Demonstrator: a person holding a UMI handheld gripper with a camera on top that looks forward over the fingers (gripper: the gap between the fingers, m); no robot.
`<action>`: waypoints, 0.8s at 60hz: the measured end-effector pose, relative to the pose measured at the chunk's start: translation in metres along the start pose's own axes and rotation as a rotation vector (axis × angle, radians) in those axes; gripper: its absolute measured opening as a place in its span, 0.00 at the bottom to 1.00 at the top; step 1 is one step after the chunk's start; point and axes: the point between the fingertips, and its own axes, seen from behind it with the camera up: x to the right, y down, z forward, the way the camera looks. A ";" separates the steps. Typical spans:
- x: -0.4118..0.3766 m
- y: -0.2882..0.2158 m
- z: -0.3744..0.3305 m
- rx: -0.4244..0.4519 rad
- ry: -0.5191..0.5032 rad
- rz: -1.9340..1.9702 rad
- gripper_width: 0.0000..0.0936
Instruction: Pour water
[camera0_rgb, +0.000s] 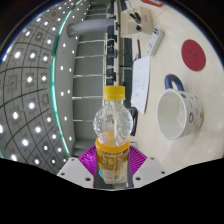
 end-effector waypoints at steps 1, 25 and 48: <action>-0.004 -0.003 -0.002 0.002 0.010 -0.053 0.42; -0.008 -0.197 -0.057 0.224 0.394 -1.244 0.42; 0.123 -0.252 -0.084 0.124 0.626 -1.471 0.42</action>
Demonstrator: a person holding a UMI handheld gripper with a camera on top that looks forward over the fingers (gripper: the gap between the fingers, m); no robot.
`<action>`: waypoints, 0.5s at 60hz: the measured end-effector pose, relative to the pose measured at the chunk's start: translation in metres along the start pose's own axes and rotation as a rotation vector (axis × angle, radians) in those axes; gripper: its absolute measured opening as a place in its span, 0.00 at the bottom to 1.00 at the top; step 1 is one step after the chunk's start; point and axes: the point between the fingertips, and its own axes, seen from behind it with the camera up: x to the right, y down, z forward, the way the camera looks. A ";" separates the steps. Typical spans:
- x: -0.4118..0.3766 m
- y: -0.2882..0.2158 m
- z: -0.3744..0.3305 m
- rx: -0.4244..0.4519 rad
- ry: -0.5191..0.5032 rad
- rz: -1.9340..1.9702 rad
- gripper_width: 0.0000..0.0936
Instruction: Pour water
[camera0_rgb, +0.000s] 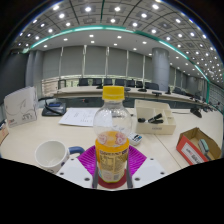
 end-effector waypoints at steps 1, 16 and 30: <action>0.000 0.005 0.001 -0.008 -0.002 -0.004 0.43; 0.005 0.011 -0.006 -0.030 0.021 0.045 0.70; -0.004 -0.006 -0.070 -0.097 0.057 0.050 0.92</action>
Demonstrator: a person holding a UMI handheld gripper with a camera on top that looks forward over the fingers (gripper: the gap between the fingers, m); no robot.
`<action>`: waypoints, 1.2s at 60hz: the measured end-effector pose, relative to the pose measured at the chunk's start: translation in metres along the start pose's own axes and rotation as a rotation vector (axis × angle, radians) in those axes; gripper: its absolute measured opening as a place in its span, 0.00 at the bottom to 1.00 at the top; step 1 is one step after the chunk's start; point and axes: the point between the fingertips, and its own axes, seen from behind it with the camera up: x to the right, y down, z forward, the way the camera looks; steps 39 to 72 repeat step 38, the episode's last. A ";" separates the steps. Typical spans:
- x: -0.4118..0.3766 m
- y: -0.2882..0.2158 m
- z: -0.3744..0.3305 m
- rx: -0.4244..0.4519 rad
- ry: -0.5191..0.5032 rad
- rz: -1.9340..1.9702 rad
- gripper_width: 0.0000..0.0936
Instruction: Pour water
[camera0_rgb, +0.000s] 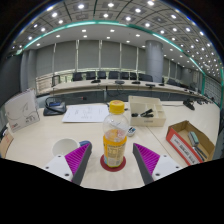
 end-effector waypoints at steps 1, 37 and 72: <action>-0.002 -0.001 -0.009 -0.008 0.005 -0.003 0.92; -0.086 0.002 -0.308 -0.036 0.015 -0.118 0.92; -0.087 0.002 -0.312 -0.036 0.014 -0.124 0.92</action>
